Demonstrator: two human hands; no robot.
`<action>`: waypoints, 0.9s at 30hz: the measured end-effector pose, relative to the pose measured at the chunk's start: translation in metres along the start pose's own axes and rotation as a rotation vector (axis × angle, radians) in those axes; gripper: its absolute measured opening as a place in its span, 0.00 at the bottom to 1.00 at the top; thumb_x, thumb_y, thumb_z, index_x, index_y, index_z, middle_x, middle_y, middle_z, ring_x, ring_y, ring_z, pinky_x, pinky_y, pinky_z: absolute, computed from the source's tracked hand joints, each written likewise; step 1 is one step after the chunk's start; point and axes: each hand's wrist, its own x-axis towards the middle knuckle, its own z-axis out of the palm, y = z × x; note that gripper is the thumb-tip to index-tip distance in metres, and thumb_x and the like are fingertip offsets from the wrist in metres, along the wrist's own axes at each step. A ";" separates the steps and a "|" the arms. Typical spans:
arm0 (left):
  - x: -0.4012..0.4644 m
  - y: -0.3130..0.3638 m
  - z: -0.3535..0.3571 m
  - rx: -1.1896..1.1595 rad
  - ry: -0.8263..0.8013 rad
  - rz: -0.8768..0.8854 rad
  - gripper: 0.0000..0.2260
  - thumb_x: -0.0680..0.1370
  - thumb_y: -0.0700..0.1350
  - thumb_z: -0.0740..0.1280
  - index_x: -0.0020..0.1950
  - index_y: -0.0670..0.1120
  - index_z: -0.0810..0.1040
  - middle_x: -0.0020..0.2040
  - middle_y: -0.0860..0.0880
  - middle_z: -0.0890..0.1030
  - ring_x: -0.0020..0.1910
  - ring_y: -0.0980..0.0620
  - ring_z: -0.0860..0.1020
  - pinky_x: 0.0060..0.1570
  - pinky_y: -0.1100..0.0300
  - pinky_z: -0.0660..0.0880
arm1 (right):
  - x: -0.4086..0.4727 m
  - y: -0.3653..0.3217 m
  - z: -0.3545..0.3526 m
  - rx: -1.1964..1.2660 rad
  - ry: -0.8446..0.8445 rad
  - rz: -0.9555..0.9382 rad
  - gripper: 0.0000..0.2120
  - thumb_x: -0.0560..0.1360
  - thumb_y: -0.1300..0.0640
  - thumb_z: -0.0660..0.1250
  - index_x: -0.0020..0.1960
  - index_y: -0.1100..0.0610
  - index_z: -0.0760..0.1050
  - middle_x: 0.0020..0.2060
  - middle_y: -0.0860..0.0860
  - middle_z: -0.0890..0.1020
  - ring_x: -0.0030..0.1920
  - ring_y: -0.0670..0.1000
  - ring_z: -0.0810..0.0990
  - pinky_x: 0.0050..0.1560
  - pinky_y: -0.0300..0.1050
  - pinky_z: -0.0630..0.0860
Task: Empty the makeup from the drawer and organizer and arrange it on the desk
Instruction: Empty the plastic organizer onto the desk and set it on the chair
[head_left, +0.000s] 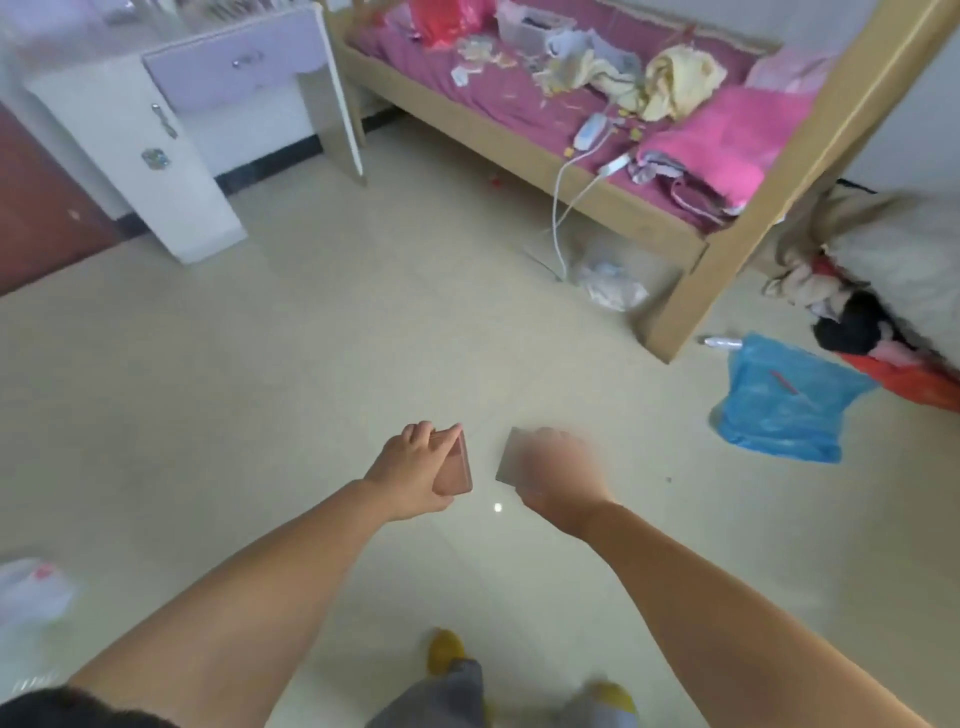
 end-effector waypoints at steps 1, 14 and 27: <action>-0.005 -0.027 -0.006 -0.006 0.018 -0.034 0.41 0.71 0.57 0.67 0.77 0.49 0.50 0.66 0.43 0.64 0.65 0.43 0.65 0.62 0.54 0.67 | 0.022 -0.021 -0.003 -0.006 0.007 -0.044 0.27 0.74 0.45 0.62 0.70 0.55 0.63 0.67 0.55 0.67 0.67 0.58 0.65 0.69 0.51 0.59; 0.011 -0.285 -0.055 -0.196 0.187 -0.394 0.36 0.70 0.49 0.69 0.74 0.50 0.57 0.65 0.44 0.65 0.67 0.43 0.63 0.56 0.48 0.73 | 0.300 -0.189 -0.044 -0.141 0.009 -0.447 0.27 0.74 0.44 0.62 0.70 0.52 0.62 0.68 0.53 0.66 0.68 0.56 0.65 0.69 0.49 0.58; 0.150 -0.551 -0.163 -0.271 0.239 -0.556 0.35 0.73 0.53 0.66 0.76 0.50 0.53 0.68 0.44 0.61 0.69 0.43 0.61 0.62 0.51 0.69 | 0.646 -0.301 -0.093 -0.195 0.044 -0.640 0.25 0.63 0.45 0.73 0.57 0.53 0.75 0.53 0.53 0.79 0.51 0.58 0.79 0.55 0.52 0.73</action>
